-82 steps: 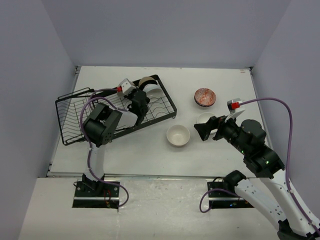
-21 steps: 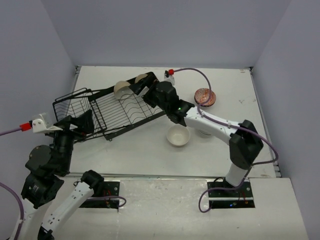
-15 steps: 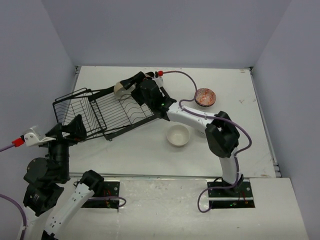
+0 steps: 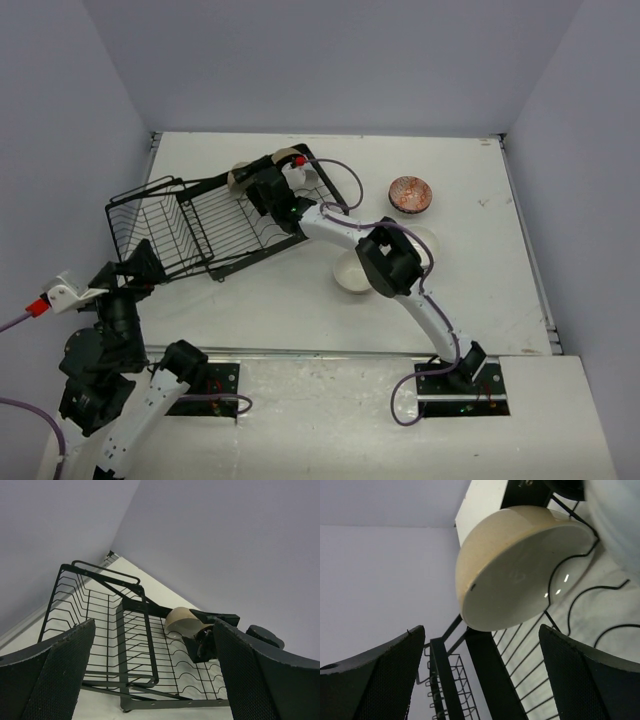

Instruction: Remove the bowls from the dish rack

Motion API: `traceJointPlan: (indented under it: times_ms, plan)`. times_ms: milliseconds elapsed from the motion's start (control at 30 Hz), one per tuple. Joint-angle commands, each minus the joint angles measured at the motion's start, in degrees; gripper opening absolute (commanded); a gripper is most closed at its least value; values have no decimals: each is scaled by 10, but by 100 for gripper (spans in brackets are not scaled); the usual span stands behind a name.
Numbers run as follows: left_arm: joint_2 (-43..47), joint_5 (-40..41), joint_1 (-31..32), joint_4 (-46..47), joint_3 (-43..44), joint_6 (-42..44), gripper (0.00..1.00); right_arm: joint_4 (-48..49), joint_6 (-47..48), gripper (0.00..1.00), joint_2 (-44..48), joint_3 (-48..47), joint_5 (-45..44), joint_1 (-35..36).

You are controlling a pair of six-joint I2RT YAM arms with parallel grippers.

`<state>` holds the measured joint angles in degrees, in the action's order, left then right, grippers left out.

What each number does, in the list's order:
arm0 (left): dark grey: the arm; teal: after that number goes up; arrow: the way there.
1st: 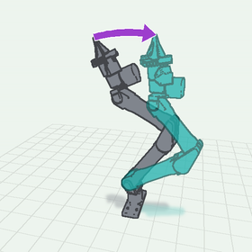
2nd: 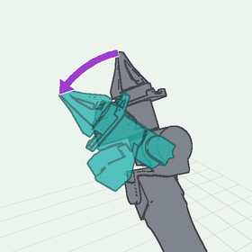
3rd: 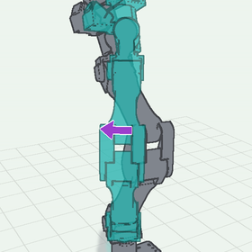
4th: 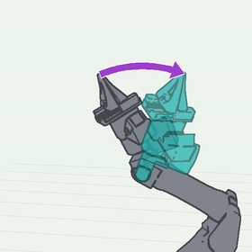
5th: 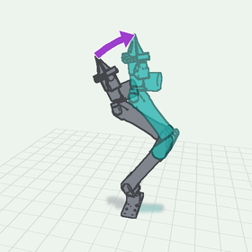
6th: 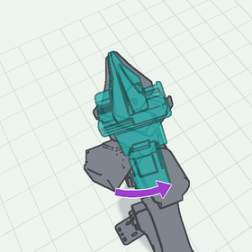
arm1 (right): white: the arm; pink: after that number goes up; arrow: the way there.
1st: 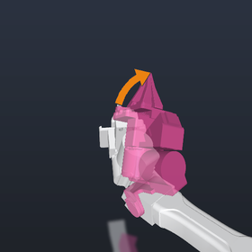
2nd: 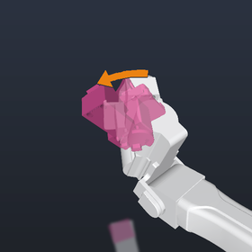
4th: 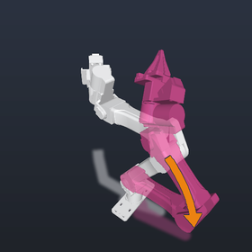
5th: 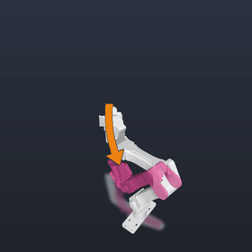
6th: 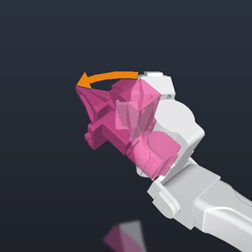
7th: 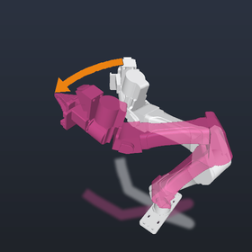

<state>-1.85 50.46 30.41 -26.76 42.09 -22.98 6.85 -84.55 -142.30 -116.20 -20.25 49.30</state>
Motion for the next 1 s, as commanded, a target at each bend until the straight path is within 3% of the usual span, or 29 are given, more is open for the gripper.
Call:
traceJointPlan:
  times_ms: [0,267,367,400,467,667,767,967]
  plan:
    - [6,22,3,21,-8,17,100,4,11,95,-19,-73,-41,-6]
    - [11,13,9,29,-14,21,100,26,6,80,-68,-108,-51,-7]
    - [12,5,10,31,-17,22,100,62,16,70,-84,-118,-48,-7]
    - [11,2,10,34,-18,25,100,85,32,59,-95,-123,-45,-7]
    - [10,-11,11,38,-23,27,100,99,54,50,-106,-153,-35,-7]
    - [10,-21,12,37,-24,28,100,121,69,32,-115,-151,-32,-6]
    - [15,-19,14,37,-25,29,100,120,67,16,-122,-162,-24,-6]
    - [14,-20,17,36,-26,30,100,121,55,4,-141,-179,-13,-7]
